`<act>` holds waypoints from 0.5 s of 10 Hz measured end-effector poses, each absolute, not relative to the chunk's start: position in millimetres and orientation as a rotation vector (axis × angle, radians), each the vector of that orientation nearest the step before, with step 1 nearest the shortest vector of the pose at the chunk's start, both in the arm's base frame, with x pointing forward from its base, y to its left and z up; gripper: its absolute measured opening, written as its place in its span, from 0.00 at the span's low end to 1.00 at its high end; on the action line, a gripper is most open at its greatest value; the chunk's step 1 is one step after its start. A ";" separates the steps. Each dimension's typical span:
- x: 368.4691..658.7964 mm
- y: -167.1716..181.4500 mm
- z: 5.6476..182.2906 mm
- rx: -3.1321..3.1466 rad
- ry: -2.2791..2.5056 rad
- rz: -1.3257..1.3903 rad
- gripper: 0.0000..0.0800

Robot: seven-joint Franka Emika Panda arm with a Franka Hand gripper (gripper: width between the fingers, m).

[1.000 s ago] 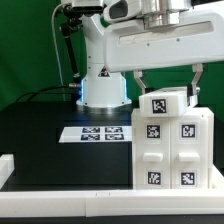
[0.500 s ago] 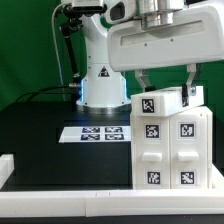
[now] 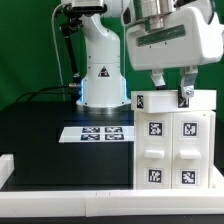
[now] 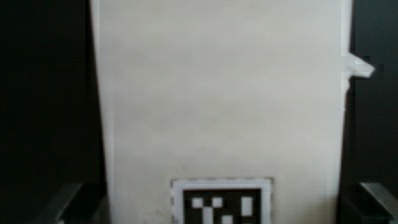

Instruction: Assemble cabinet

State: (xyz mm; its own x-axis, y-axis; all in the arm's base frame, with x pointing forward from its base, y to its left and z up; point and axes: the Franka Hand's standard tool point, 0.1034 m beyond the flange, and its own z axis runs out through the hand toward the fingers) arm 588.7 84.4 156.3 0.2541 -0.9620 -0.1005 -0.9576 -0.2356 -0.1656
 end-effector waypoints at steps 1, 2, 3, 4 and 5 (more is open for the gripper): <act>589.0 84.9 156.5 -2.264 1.881 -0.023 0.69; 589.0 84.8 156.4 -2.142 2.013 0.001 0.69; 588.6 83.6 156.0 -2.069 2.087 0.017 0.69; 588.3 82.5 155.5 -1.951 2.191 0.043 0.69; 588.5 81.1 155.3 -1.849 2.274 0.062 0.69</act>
Offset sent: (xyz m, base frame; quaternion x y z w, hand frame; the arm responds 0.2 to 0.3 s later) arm -0.0042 -0.0051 0.0023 -0.0180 -0.0003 0.2591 0.9657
